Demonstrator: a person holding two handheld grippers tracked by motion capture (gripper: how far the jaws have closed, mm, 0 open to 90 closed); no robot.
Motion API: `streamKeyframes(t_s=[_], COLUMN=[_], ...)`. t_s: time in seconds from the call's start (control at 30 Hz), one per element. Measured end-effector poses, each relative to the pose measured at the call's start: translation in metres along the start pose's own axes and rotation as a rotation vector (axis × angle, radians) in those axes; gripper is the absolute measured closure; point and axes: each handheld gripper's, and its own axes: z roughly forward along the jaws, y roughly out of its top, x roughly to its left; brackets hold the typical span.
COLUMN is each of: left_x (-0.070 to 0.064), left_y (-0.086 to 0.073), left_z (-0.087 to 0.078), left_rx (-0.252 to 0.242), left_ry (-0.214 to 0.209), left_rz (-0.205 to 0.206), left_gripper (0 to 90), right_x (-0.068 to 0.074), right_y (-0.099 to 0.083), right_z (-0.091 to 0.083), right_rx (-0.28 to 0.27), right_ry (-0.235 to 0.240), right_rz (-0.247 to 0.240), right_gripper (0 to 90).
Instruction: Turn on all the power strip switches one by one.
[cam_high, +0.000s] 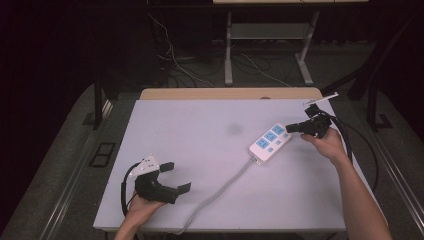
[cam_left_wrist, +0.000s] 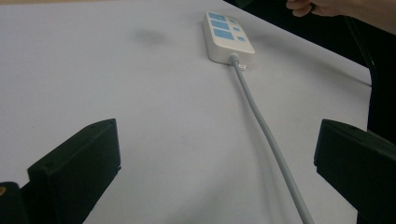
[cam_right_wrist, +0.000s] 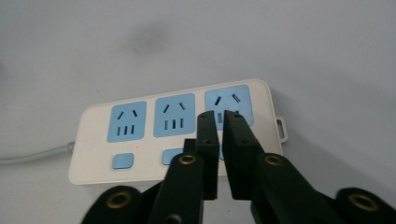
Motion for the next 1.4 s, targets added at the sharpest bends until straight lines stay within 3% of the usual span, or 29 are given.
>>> streamKeyframes(t_s=[0.17,0.4,0.53,0.83,1.03,1.4], left_x=[-0.001,-0.002,-0.002,-0.003,-0.002,-0.003], left_y=[0.000,0.001,0.001,0.001,0.000,0.000], left_z=[0.000,0.000,-0.001,-0.003,-0.005,-0.004], left_rx=[-0.007,-0.012,-0.018,-0.025,-0.030,-0.022], left_ry=[-0.001,-0.005,-0.006,-0.001,0.002,0.003], left_rz=[-0.003,-0.006,-0.005,-0.006,-0.014,-0.011], left_gripper=[0.0,0.0,0.0,0.0,0.0,0.0], right_x=[0.011,0.031,0.043,0.077,0.090,0.114], right_y=[-0.001,-0.009,-0.017,-0.047,-0.069,-0.120], right_z=[-0.011,-0.023,-0.026,-0.039,-0.049,-0.050], right_rx=[-0.028,-0.095,-0.088,-0.165,-0.211,-0.267], right_ry=[-0.026,-0.066,-0.062,0.004,0.047,0.066], right_rz=[0.012,0.073,0.074,0.046,0.044,0.011], right_gripper=[62.1,22.8,0.0,0.3,0.3,0.4])
